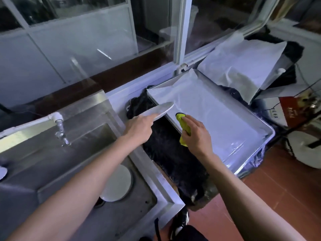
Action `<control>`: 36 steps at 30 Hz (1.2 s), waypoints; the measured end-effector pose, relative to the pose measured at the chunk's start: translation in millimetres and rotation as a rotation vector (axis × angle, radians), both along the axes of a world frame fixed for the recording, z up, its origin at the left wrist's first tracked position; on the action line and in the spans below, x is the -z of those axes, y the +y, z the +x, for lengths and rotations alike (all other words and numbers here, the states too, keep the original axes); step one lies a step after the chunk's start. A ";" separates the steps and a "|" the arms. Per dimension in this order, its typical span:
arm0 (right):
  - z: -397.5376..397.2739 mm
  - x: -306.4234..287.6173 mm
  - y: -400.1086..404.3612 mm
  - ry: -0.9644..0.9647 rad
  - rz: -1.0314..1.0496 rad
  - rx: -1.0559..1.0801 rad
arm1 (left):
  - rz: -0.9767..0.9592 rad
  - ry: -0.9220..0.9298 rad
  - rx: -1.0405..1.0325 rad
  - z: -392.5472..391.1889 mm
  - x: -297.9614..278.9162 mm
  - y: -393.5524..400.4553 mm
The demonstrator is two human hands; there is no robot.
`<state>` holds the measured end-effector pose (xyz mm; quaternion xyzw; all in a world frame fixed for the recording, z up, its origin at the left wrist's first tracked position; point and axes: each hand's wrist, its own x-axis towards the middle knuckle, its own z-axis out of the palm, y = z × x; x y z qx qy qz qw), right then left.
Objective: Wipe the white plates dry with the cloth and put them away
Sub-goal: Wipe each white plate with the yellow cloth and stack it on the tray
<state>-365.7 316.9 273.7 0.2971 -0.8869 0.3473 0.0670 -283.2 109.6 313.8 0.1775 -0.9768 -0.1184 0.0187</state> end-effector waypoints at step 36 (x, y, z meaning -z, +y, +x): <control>-186.7 89.2 61.6 -0.234 -0.086 0.102 | -0.296 -0.335 0.285 -276.7 136.6 53.3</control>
